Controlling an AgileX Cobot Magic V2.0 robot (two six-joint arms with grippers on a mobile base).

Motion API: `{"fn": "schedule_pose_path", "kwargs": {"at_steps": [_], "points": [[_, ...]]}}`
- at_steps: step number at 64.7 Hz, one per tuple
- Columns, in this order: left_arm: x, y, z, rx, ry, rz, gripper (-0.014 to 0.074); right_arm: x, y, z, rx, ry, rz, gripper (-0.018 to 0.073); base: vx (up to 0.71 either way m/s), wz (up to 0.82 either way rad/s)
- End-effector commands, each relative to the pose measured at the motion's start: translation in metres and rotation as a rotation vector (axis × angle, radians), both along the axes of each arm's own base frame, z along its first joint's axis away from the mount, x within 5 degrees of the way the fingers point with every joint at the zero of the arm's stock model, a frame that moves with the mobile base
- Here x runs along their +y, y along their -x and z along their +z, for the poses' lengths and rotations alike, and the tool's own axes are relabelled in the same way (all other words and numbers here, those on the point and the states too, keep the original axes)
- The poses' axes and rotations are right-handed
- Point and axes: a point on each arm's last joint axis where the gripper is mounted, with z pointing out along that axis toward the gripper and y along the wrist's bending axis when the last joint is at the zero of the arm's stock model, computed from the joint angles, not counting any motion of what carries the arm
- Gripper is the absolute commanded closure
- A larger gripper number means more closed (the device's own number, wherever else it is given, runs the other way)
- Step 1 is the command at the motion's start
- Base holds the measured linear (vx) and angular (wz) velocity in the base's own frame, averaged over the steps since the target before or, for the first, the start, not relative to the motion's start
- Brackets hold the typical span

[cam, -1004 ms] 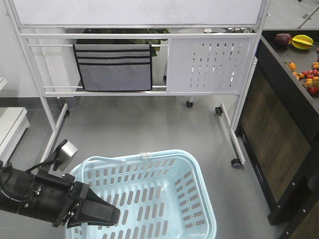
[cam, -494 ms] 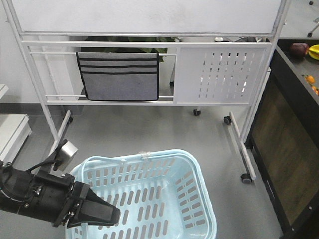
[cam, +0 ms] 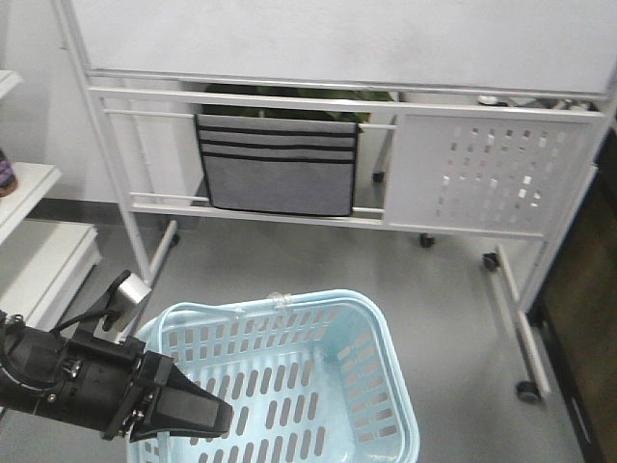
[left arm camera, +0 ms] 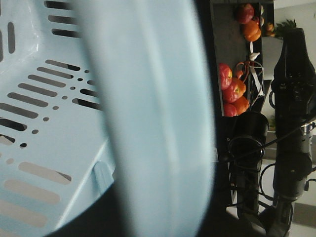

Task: Place coke in basket with both arms
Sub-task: 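Drive the base across the store carrying the basket in the left gripper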

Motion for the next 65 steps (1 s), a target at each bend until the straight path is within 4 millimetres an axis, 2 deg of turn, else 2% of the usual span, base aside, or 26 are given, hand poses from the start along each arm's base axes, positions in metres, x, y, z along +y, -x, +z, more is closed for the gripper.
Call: {"fn": "schedule_pose_path", "kwargs": {"at_steps": [1, 65], "points": [[-0.0040, 0.0008, 0.0193, -0.038, 0.099, -0.002, 0.0603, -0.0005, 0.0011, 0.0037, -0.078, 0.000, -0.006, 0.0568, 0.18, 0.38], [-0.0040, 0.0008, 0.0193, -0.038, 0.099, -0.002, 0.0603, -0.0005, 0.0011, 0.0037, -0.078, 0.000, -0.006, 0.0568, 0.16, 0.51]]}}
